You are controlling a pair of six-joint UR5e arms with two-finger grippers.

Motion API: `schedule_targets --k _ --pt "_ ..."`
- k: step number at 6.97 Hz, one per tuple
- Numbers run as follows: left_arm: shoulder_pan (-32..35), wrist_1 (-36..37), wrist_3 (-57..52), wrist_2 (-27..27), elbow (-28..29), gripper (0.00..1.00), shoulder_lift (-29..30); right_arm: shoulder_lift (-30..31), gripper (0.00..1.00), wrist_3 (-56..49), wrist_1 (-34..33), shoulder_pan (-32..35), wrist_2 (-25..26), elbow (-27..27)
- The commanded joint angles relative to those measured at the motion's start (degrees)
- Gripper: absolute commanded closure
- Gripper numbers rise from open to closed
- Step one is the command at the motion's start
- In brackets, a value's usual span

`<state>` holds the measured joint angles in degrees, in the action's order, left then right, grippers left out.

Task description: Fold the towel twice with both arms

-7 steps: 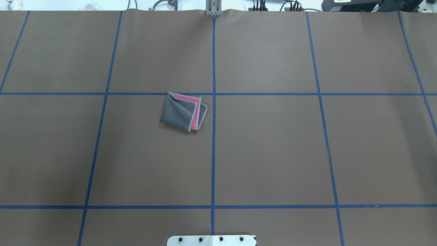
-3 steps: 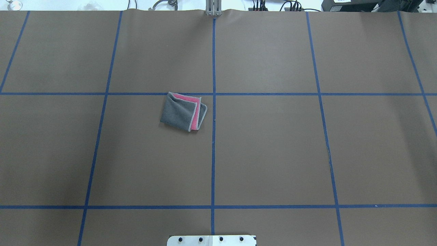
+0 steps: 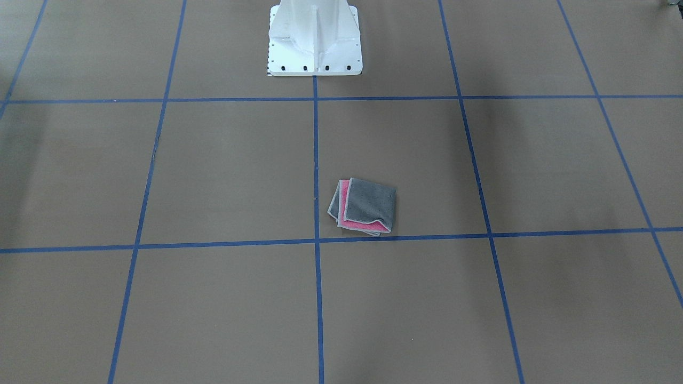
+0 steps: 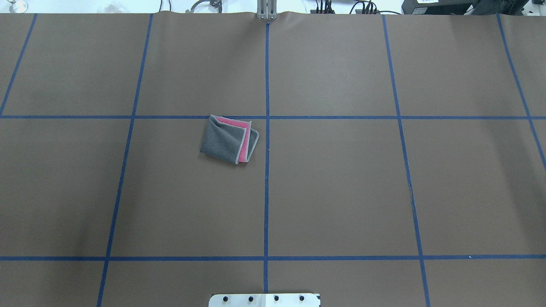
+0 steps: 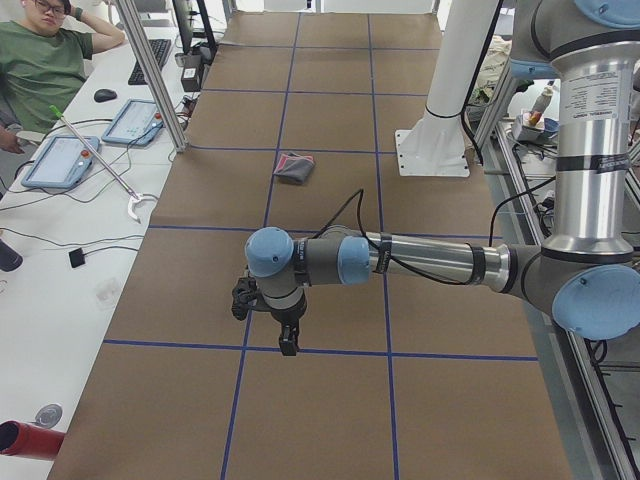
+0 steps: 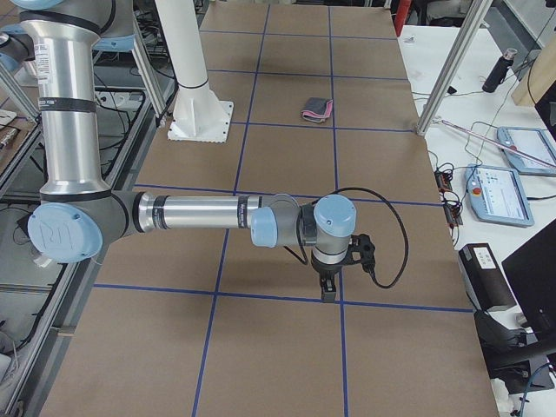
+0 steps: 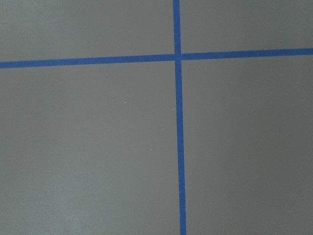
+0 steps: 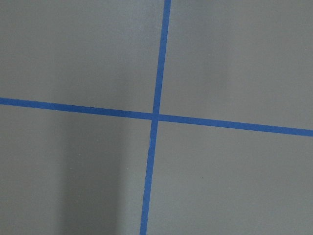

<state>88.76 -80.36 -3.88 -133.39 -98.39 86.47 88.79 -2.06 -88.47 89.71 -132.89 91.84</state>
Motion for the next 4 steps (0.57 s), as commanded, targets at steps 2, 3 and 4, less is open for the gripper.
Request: schedule_targets --k 2,3,4 --pt "0.01 -0.5 -0.08 -0.03 0.49 0.0 0.01 0.06 0.0 0.3 -0.13 -0.06 -2.02 0.7" --pt "-0.07 -0.41 0.01 -0.03 0.14 0.0 0.1 0.06 0.0 0.3 -0.04 -0.06 -2.03 0.62" --pt "-0.07 -0.41 0.01 -0.03 0.13 0.0 0.1 0.15 0.0 0.3 -0.04 -0.06 -2.03 0.7"
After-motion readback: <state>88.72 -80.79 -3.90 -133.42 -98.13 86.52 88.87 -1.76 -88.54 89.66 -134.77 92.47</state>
